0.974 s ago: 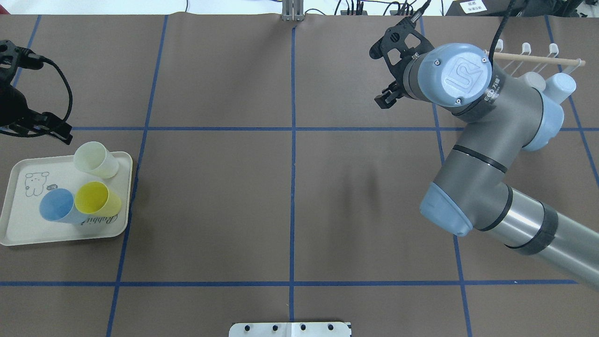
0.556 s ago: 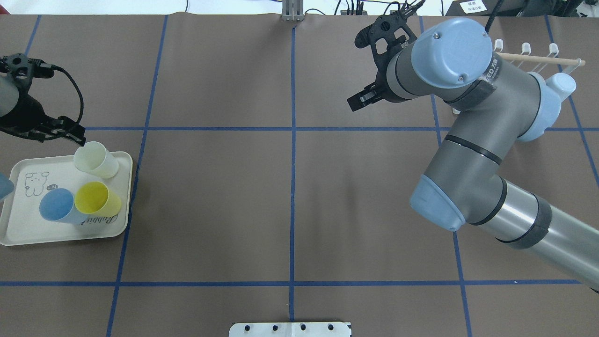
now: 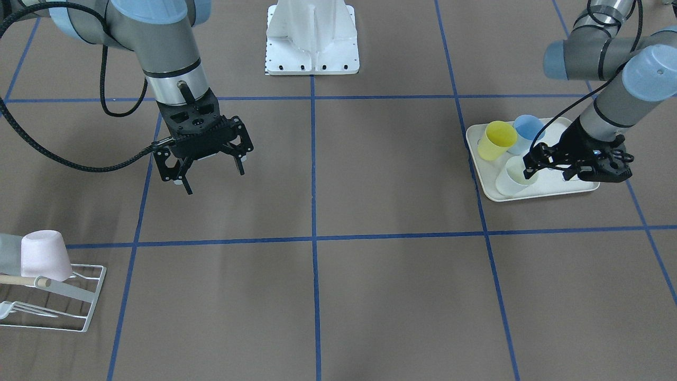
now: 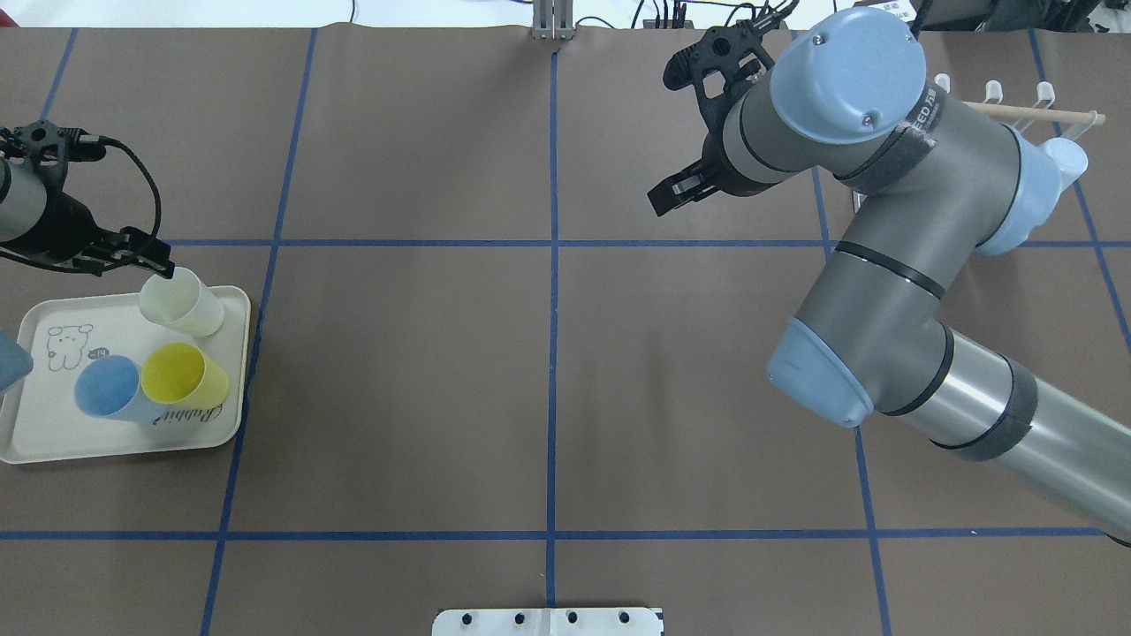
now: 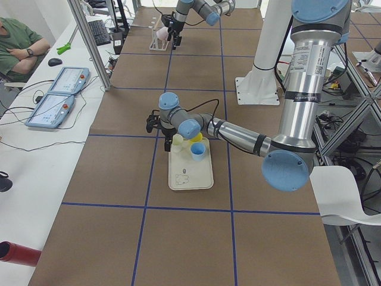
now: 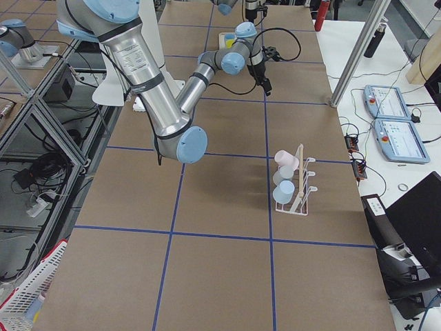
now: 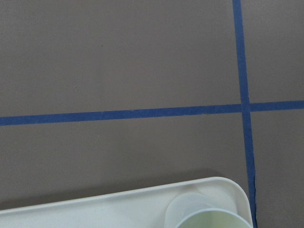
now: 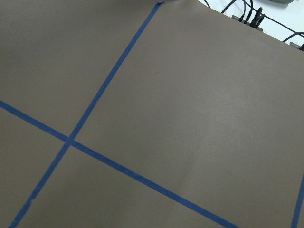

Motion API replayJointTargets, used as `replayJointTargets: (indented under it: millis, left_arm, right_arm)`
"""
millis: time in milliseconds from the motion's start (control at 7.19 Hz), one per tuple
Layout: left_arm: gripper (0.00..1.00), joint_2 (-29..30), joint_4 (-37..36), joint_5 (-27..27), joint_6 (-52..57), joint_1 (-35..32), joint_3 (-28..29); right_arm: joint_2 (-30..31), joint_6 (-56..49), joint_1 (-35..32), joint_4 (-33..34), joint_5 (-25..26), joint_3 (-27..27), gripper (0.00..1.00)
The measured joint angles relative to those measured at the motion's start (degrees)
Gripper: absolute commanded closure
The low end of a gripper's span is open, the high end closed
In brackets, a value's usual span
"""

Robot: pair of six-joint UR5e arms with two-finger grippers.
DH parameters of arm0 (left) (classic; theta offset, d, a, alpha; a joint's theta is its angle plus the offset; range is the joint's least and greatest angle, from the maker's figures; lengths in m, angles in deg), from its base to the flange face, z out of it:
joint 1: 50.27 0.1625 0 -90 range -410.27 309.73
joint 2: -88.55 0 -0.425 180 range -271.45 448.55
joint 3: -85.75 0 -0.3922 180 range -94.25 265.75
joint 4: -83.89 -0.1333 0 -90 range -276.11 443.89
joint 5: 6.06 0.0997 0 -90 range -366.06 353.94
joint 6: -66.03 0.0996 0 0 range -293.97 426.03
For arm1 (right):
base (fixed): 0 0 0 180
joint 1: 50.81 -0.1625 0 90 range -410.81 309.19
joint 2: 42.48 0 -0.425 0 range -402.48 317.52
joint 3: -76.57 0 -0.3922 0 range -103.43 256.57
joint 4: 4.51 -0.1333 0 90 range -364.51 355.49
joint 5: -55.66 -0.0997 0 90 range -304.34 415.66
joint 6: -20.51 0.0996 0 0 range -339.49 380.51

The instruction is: Transfer IKEA cup to right arm and place on rack

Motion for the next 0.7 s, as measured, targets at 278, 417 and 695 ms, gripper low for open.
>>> replayJointTargets:
  millis: [278,417,695]
  left_arm:
    - [0.02,-1.3,0.2,-1.8,-0.1,0.6,-0.1]
    - [0.15,-1.7,0.2,-2.1,-0.1,1.2,0.1]
    - [0.71,-1.8,0.1,-2.2,-0.2,1.8,0.2]
  right_arm:
    - [0.0,0.0,0.0,0.0,0.0,0.0,0.01]
    - [0.0,0.0,0.0,0.0,0.0,0.1,0.01]
    - [0.1,0.0,0.1,-0.2,0.0,0.1,0.01]
